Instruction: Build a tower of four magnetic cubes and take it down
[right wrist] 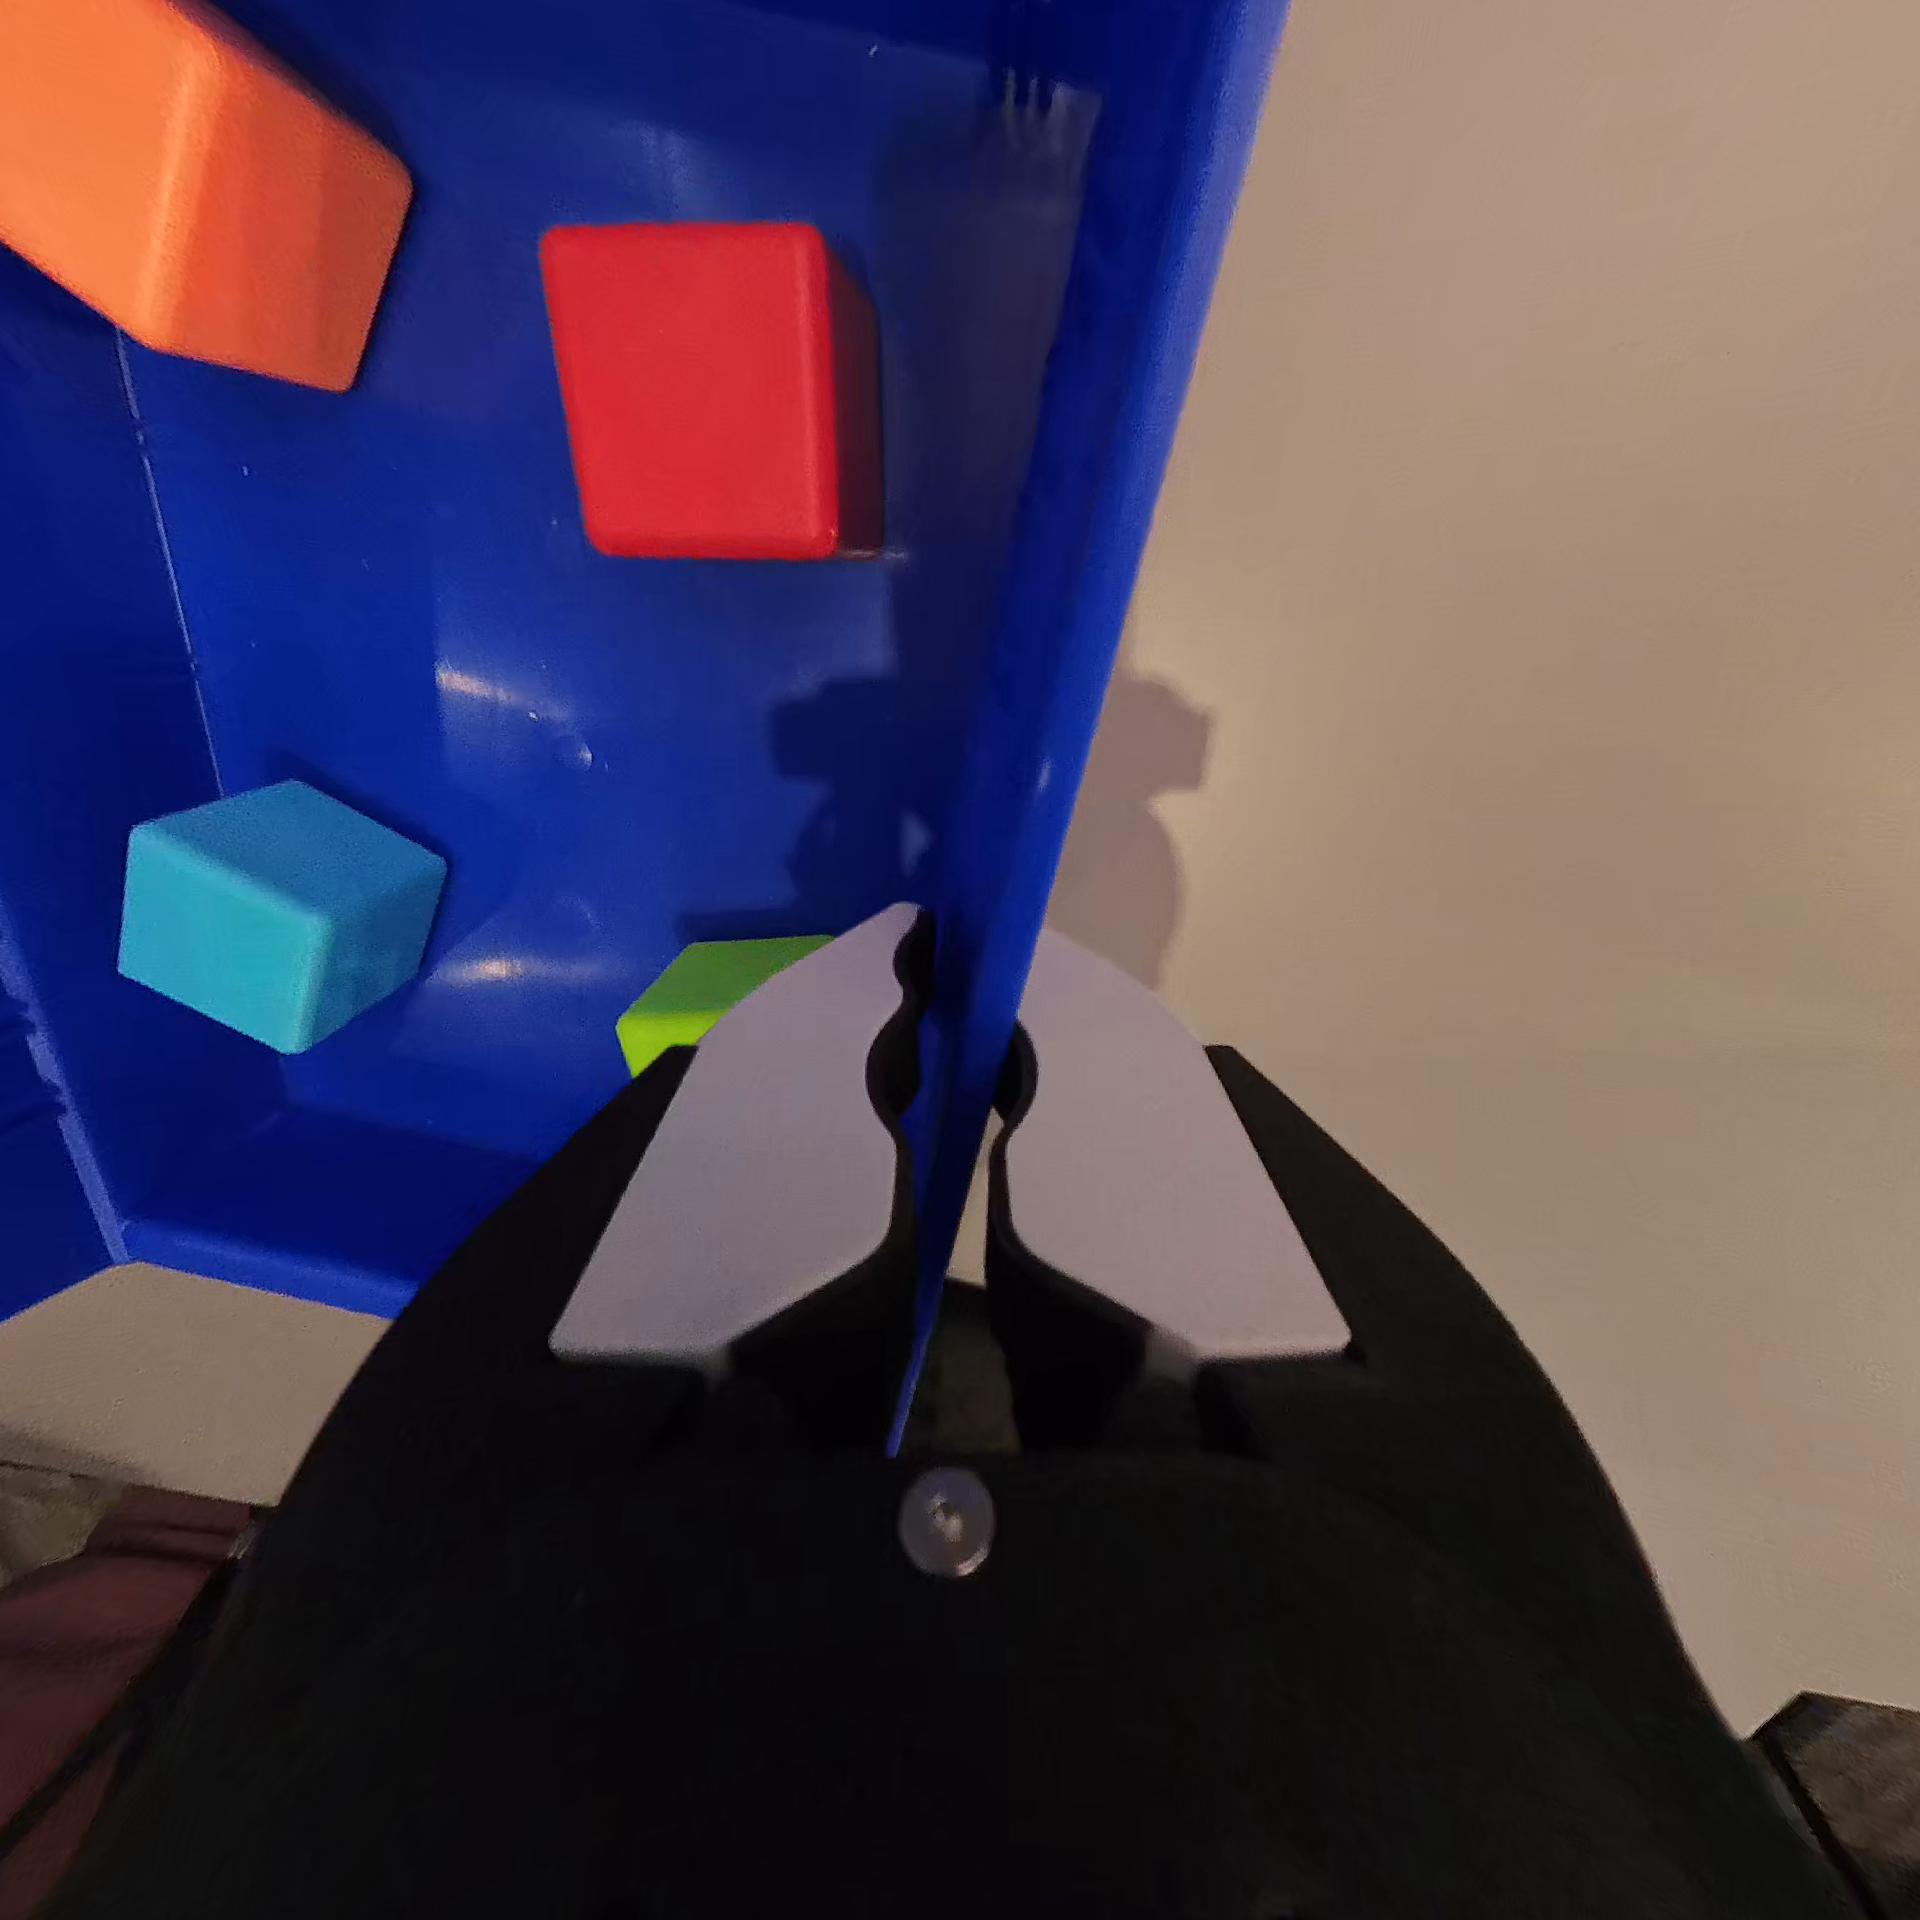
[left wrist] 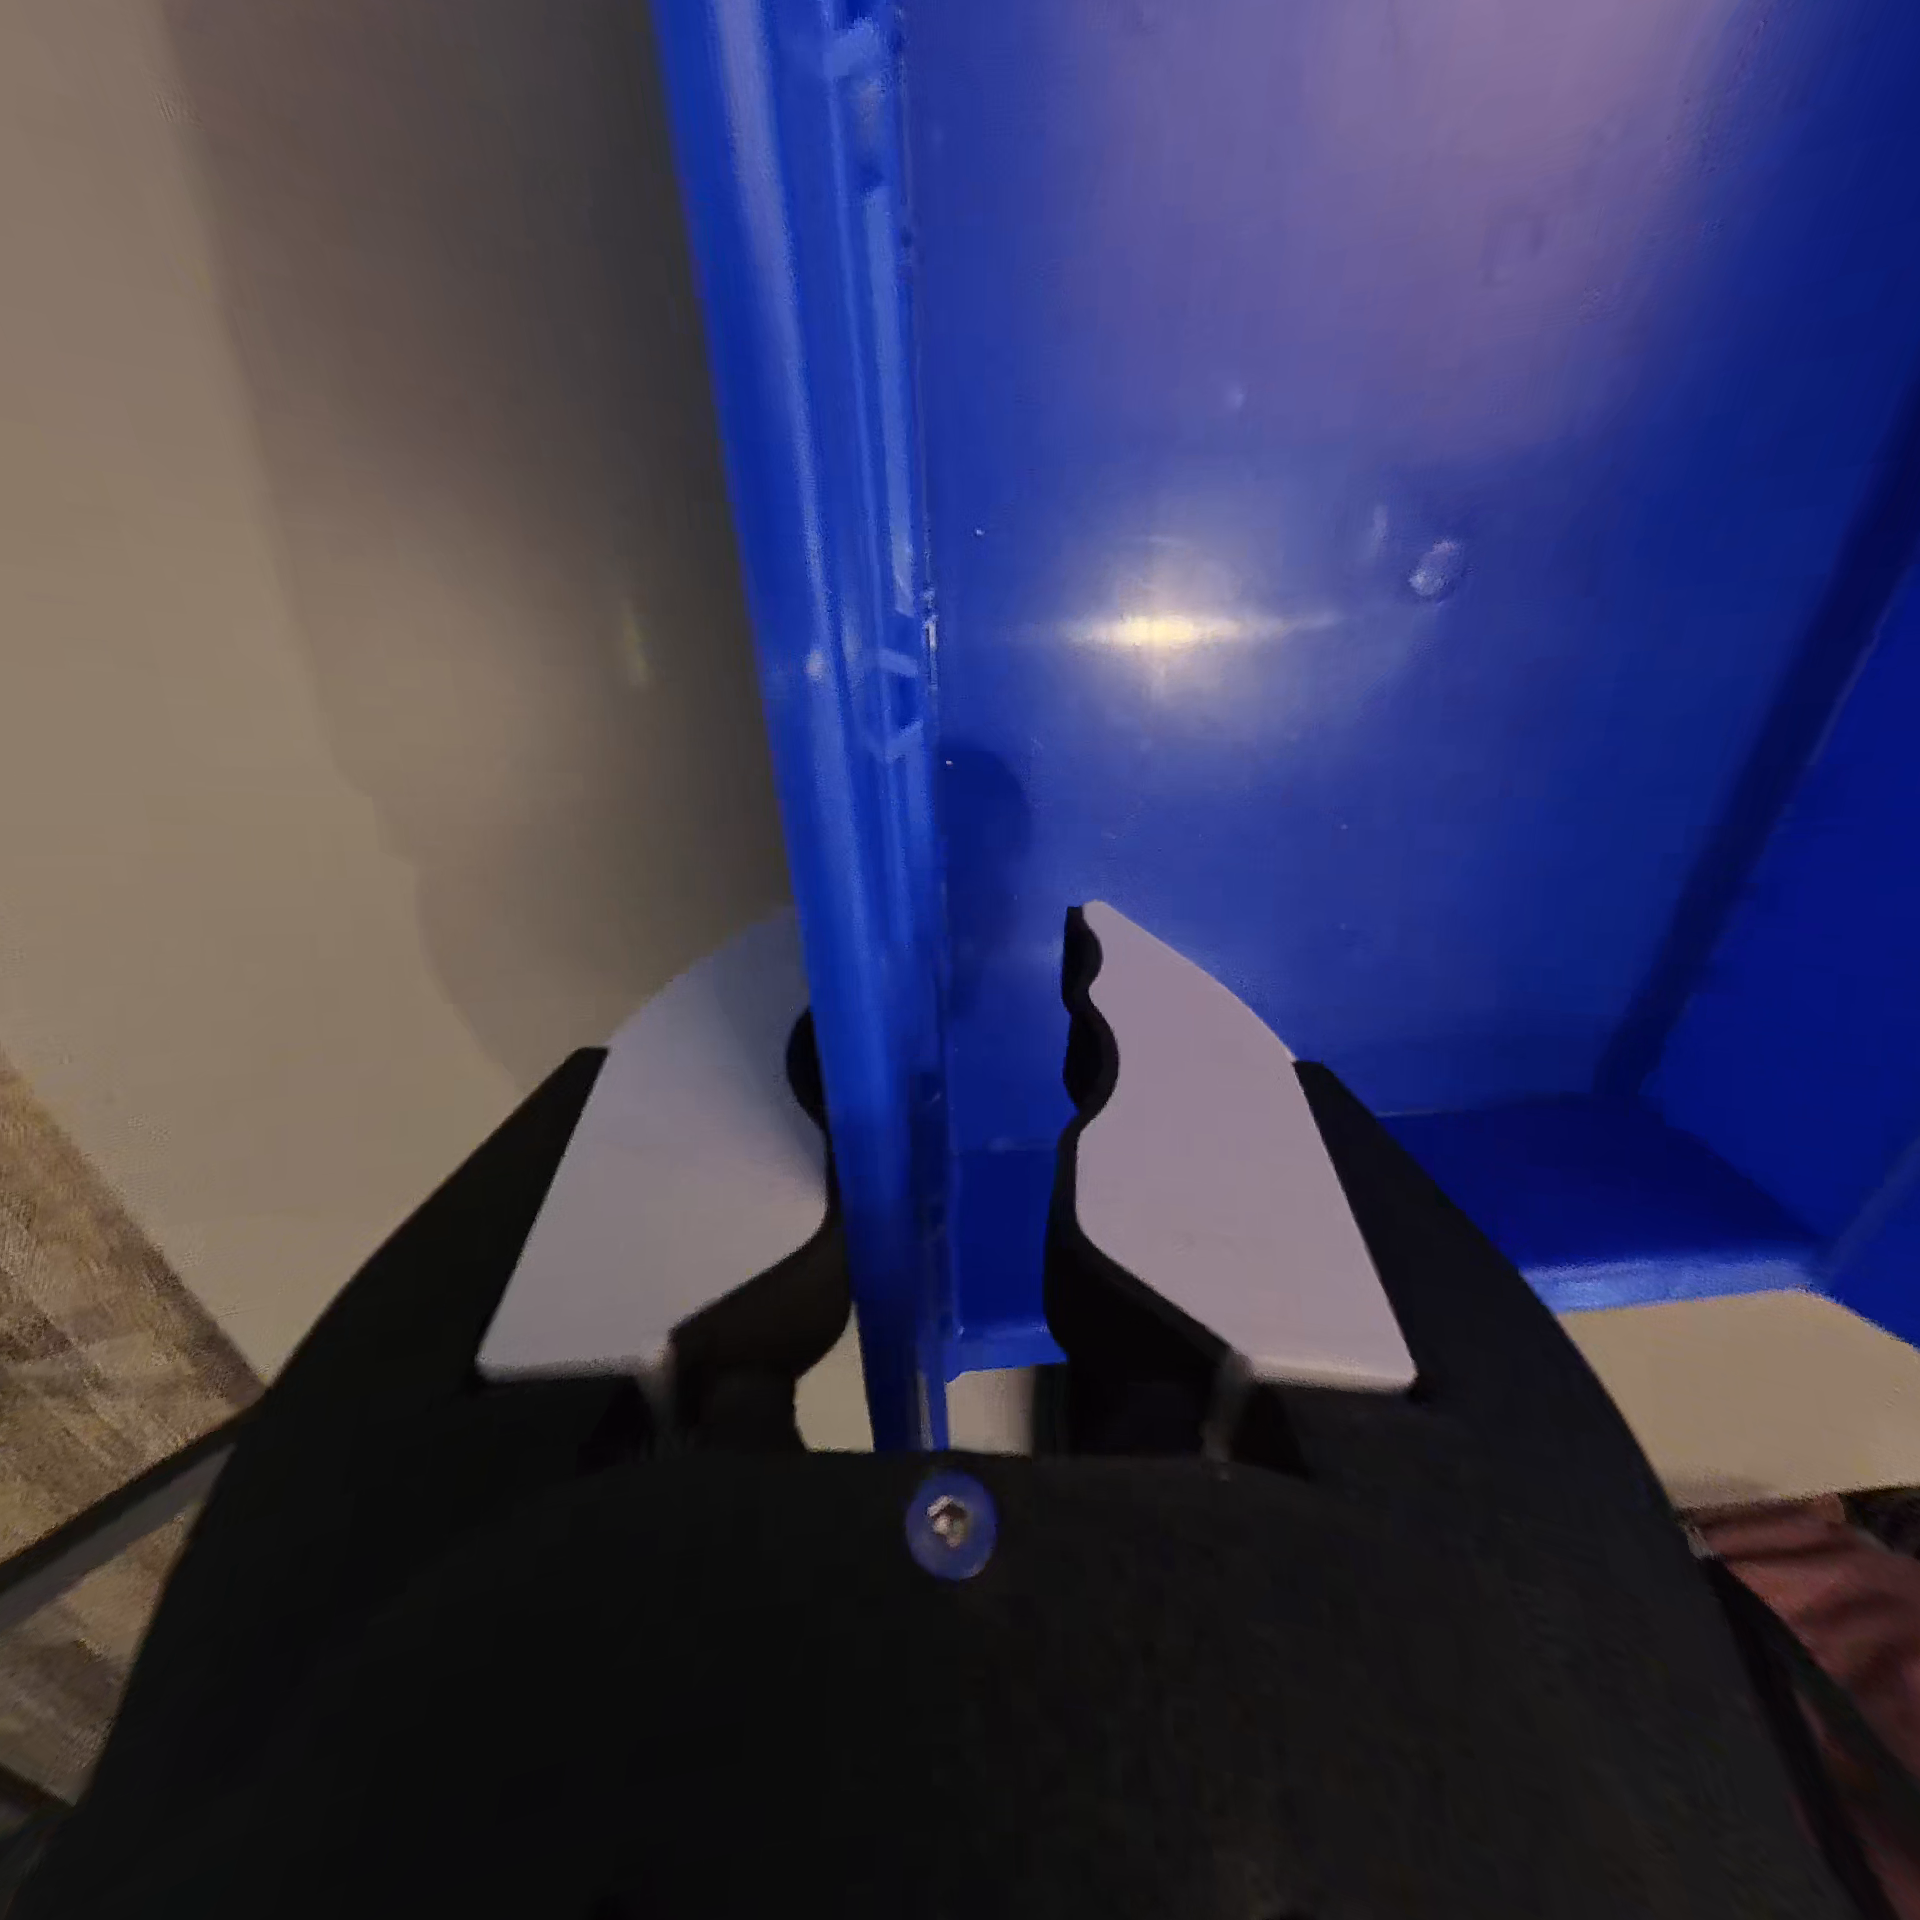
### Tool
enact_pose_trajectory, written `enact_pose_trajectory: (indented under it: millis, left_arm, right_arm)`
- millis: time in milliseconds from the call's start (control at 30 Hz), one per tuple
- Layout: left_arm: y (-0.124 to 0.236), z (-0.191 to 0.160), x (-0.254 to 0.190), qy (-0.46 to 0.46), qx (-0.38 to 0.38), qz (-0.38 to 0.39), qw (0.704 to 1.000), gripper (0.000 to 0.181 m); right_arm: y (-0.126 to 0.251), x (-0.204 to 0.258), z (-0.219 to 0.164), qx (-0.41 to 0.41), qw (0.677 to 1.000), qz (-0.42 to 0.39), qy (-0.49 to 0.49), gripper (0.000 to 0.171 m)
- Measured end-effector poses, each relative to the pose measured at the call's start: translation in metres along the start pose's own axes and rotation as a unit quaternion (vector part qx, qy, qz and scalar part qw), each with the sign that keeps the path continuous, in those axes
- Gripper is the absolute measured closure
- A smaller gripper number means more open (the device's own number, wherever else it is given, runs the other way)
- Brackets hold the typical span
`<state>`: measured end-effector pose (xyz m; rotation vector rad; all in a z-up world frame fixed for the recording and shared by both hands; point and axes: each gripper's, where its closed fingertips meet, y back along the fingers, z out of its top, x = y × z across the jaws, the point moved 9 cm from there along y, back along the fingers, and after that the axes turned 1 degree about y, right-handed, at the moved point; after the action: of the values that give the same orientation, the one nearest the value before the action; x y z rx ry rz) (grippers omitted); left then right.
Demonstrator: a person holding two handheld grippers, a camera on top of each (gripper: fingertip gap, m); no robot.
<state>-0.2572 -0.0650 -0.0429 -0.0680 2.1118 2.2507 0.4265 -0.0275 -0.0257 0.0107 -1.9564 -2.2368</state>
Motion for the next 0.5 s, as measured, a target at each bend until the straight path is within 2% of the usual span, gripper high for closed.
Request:
enact_pose_trajectory:
  millis: [200, 367, 500]
  left_arm:
    - [-0.007, 0.013, -0.066, -0.071, 0.013, 0.019, 0.997, 0.143]
    - [-0.011, 0.008, -0.113, -0.107, 0.027, -0.013, 0.994, 0.156]
    - [-0.013, 0.006, -0.138, -0.115, 0.022, -0.029, 0.993, 0.157]
  right_arm:
    - [-0.005, 0.045, 0.006, 0.007, 0.999, -0.014, 0.042, 0.162]
    - [-0.009, 0.076, 0.008, 0.004, 0.997, -0.004, 0.075, 0.161]
    - [-0.01, 0.093, 0.006, 0.01, 0.995, 0.001, 0.098, 0.16]
